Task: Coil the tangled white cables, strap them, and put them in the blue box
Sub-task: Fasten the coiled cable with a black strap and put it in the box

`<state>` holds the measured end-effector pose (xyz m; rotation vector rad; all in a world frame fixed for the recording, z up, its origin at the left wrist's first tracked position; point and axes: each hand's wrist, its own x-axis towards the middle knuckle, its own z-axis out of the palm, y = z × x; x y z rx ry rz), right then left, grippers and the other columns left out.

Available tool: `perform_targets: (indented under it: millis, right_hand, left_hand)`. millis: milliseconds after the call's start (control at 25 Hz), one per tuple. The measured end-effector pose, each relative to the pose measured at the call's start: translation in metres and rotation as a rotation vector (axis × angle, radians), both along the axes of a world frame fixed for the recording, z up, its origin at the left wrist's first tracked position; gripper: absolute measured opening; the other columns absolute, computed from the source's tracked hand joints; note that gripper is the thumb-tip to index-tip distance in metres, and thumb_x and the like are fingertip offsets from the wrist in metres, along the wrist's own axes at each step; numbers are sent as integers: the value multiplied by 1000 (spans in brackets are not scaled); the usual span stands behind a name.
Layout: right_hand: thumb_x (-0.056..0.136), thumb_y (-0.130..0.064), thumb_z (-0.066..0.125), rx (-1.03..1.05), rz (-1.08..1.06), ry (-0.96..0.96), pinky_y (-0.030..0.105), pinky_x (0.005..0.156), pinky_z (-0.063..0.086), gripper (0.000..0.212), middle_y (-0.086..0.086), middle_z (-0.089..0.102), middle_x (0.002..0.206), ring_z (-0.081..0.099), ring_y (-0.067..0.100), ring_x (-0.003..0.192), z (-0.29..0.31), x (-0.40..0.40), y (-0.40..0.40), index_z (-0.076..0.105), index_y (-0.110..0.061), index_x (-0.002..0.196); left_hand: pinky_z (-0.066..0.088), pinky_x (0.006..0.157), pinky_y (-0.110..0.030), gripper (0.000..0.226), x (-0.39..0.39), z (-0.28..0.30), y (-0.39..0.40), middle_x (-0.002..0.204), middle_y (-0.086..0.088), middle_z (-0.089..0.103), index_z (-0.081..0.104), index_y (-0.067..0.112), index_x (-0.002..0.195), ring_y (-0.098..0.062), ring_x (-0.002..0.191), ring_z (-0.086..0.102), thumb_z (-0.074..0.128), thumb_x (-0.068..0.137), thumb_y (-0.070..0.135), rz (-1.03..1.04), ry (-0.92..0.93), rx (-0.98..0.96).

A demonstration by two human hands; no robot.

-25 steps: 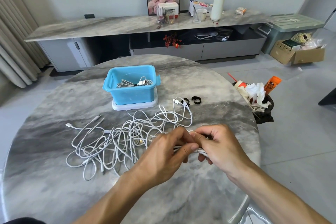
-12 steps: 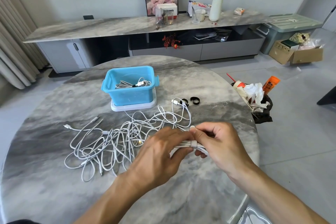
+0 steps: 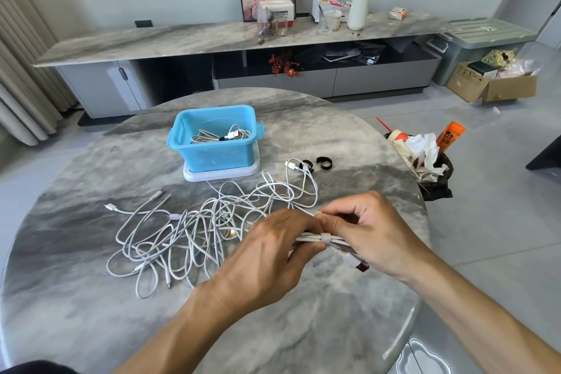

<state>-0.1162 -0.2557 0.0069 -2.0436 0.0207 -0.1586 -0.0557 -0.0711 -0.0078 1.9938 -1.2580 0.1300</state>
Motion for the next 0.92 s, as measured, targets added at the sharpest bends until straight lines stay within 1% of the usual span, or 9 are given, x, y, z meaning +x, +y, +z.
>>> perform_targets:
  millis: [40, 120, 320, 400, 480, 600, 760, 840, 920]
  right_hand:
    - [93, -20, 68, 21, -16, -36, 30, 39, 41, 18, 13, 61, 58, 48, 11, 47, 0, -1, 1, 77, -12, 79]
    - [93, -14, 68, 65, -48, -105, 25, 43, 37, 17, 14, 59, 58, 46, 4, 51, 1, -2, 4, 76, -9, 78]
    - [92, -16, 65, 76, -35, -222, 43, 54, 39, 26, 26, 56, 69, 49, 27, 59, -3, 1, 9, 70, 5, 79]
    - [92, -11, 66, 92, -28, -219, 37, 53, 38, 21, 25, 56, 69, 48, 25, 59, -3, 2, 11, 71, 5, 79]
    - [92, -13, 67, 131, -24, -166, 33, 52, 39, 18, 25, 60, 71, 50, 16, 62, -3, 3, 12, 74, -2, 79]
    - [87, -24, 68, 212, -49, -79, 39, 58, 41, 18, 31, 64, 76, 53, 17, 67, -3, 10, 12, 77, -10, 80]
    - [90, -12, 70, 248, -82, -73, 39, 60, 44, 15, 24, 69, 73, 57, 18, 66, 1, 13, 13, 80, -15, 80]
    - [90, -9, 69, 275, -73, -62, 35, 60, 44, 17, 17, 71, 70, 59, 15, 64, 4, 11, 12, 79, -14, 77]
    - [90, -8, 68, 291, -90, -42, 29, 57, 42, 19, 10, 69, 64, 57, 11, 59, 4, 10, 11, 79, -11, 75]
  left_hand:
    - [43, 70, -20, 16, -1, 2, 1, 85, 10, 63, 62, 19, 99, -5, 77, 56, 60, 94, 34, 27, 39, -3]
    - [39, 66, -17, 16, -3, 6, 1, 80, 13, 61, 60, 21, 94, -1, 73, 52, 60, 92, 36, 75, 96, 0]
    - [39, 60, -24, 17, -4, 15, -2, 69, 10, 60, 58, 22, 85, -6, 65, 52, 62, 88, 39, 161, 173, 1]
    - [36, 57, -22, 17, -2, 19, -1, 62, 7, 56, 57, 24, 81, -7, 60, 49, 63, 85, 39, 178, 212, 12]
    - [36, 58, -23, 18, -2, 20, 0, 60, 4, 55, 56, 24, 78, -9, 59, 50, 62, 83, 40, 187, 214, 14]
    - [42, 60, -28, 15, -3, 20, 2, 65, 5, 60, 56, 24, 82, -11, 62, 54, 62, 85, 37, 179, 185, -16]
    - [41, 59, -22, 14, -6, 23, 3, 67, 8, 58, 56, 27, 100, -9, 58, 52, 65, 90, 26, 124, 157, -88]
    - [47, 65, -22, 13, -7, 21, 2, 81, 12, 66, 63, 23, 104, -2, 69, 59, 65, 91, 21, 79, 102, -98]
    - [52, 74, -25, 14, -7, 16, 1, 97, 12, 71, 68, 19, 106, -4, 85, 66, 64, 93, 22, 64, 76, -100]
